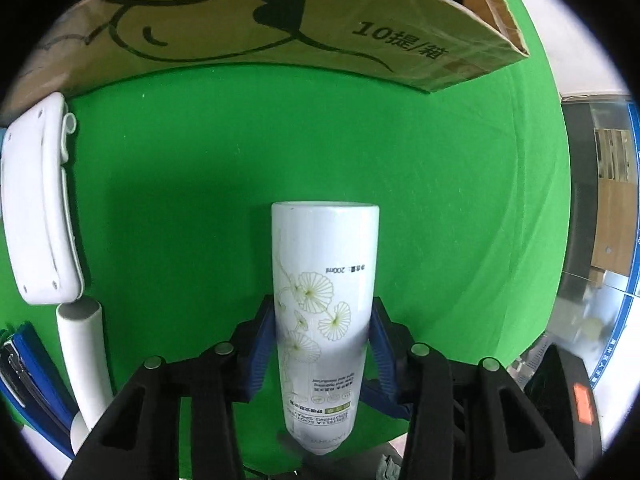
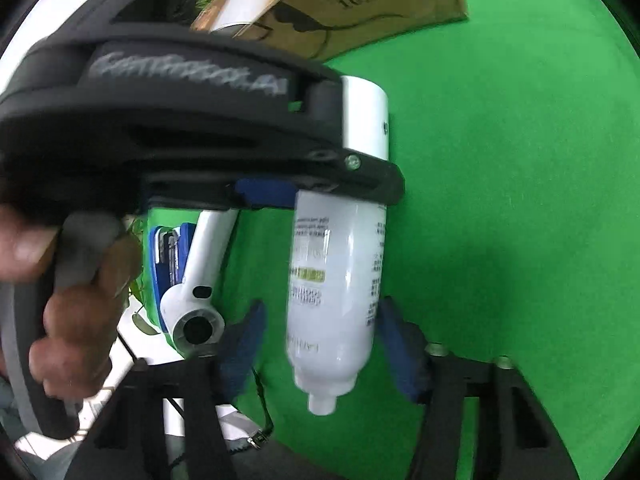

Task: Organize rigid objects
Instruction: 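Grasp the white spray bottle with the left gripper while the right gripper grasps it too, then lift the white spray bottle with both grippers and stand it beside the yellow tin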

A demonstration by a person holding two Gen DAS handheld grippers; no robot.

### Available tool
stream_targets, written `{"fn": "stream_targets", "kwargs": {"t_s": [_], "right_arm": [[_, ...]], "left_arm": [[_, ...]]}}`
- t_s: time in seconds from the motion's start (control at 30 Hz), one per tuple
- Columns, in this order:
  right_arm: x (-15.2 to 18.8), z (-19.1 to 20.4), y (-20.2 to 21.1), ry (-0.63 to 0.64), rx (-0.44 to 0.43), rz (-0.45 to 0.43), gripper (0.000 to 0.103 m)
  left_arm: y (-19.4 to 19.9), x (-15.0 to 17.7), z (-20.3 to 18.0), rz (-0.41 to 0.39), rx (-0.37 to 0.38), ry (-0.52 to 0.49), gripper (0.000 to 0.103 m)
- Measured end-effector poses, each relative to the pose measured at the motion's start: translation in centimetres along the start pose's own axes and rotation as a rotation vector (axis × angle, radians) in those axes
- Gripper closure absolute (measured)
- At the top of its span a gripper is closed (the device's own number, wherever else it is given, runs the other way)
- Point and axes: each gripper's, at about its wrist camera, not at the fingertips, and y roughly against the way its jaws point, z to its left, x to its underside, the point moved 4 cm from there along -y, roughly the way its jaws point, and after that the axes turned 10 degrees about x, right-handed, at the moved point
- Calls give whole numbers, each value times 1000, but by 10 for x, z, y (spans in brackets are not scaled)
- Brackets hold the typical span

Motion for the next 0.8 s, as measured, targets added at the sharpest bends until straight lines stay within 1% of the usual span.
{"fn": "stream_targets", "kwargs": {"t_s": [0.07, 0.13, 0.23, 0.3, 0.33, 0.4, 0.43, 0.5, 0.57, 0.63, 0.7, 0.77, 0.8], "right_arm": [[-2, -7, 2, -22, -18, 10, 61], [-4, -8, 14, 3, -4, -26, 61], [-15, -4, 51, 30, 16, -101, 61], [-34, 9, 84, 49, 35, -175, 61], [-41, 13, 100, 59, 45, -208, 61], [-62, 24, 141, 86, 74, -300, 61], [-71, 29, 156, 94, 81, -336, 61], [-96, 40, 192, 114, 99, -418, 61], [-124, 49, 218, 133, 109, -475, 61], [-145, 53, 232, 142, 114, -500, 61], [-171, 61, 237, 159, 129, -520, 61], [-192, 65, 233, 165, 135, -519, 61], [-206, 66, 228, 164, 136, -507, 61]], "left_arm": [[4, 0, -4, -4, 17, 11, 60], [16, -3, -18, -24, 35, -14, 60], [48, -7, -51, -79, 54, -86, 60], [77, -11, -78, -136, 69, -138, 60], [95, -14, -94, -174, 75, -174, 60], [130, -20, -123, -251, 84, -241, 60], [154, -26, -142, -303, 86, -285, 60], [186, -34, -165, -378, 89, -352, 60], [215, -51, -180, -431, 88, -403, 60], [229, -69, -191, -460, 93, -438, 60], [237, -87, -196, -469, 96, -455, 60], [240, -110, -192, -463, 95, -463, 60], [239, -116, -190, -457, 94, -464, 60]]}}
